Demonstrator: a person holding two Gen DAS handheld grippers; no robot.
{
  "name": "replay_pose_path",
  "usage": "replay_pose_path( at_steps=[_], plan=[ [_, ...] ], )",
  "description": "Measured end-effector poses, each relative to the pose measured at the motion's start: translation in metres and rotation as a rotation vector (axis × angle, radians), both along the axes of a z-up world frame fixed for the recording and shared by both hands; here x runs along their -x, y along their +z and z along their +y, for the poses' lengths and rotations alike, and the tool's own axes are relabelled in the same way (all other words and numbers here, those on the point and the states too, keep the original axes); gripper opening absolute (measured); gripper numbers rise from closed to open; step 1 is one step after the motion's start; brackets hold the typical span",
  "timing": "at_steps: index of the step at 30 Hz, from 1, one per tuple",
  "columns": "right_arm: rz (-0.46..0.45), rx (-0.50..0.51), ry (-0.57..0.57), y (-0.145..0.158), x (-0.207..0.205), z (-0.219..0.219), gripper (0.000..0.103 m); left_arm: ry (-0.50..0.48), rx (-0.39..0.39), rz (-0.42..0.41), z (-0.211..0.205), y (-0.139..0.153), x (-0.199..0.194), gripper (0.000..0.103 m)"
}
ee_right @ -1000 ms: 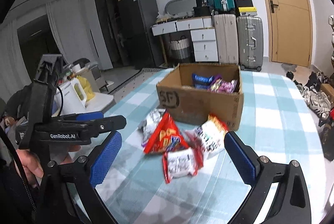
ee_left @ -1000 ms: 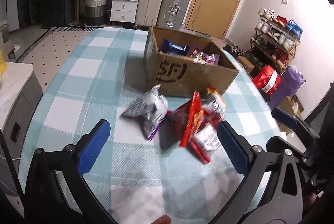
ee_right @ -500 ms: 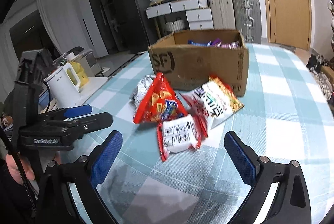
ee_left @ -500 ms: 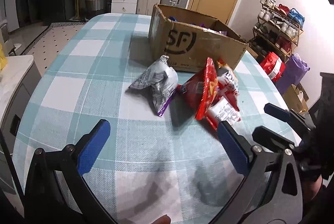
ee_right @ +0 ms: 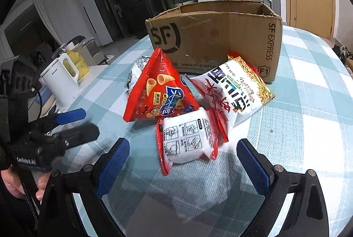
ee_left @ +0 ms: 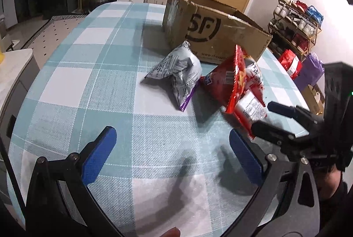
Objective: Organize snacks
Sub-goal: 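Grasp the white-and-red noodle pack with the right tool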
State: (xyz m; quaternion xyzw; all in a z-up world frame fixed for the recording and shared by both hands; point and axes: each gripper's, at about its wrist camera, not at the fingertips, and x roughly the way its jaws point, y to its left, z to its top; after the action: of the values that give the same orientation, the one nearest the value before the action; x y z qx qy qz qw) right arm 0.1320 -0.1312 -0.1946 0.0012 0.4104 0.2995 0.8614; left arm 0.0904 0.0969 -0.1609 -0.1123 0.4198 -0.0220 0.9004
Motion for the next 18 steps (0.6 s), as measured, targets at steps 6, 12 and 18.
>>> replay_pose_path(
  at_steps=[6,12,18],
  plan=[
    [0.048,0.036,0.028,-0.009,-0.014,0.013,0.1,0.016,0.021,0.024,0.011,-0.008,-0.001,0.102],
    [0.008,0.14,0.05,-0.012,-0.016,0.031,0.077,0.027,0.041,0.029,0.02,-0.012,0.002,0.102],
    [-0.043,0.211,0.053,-0.012,-0.009,0.038,0.041,0.031,0.038,0.022,0.02,-0.008,0.006,0.102]
  ],
)
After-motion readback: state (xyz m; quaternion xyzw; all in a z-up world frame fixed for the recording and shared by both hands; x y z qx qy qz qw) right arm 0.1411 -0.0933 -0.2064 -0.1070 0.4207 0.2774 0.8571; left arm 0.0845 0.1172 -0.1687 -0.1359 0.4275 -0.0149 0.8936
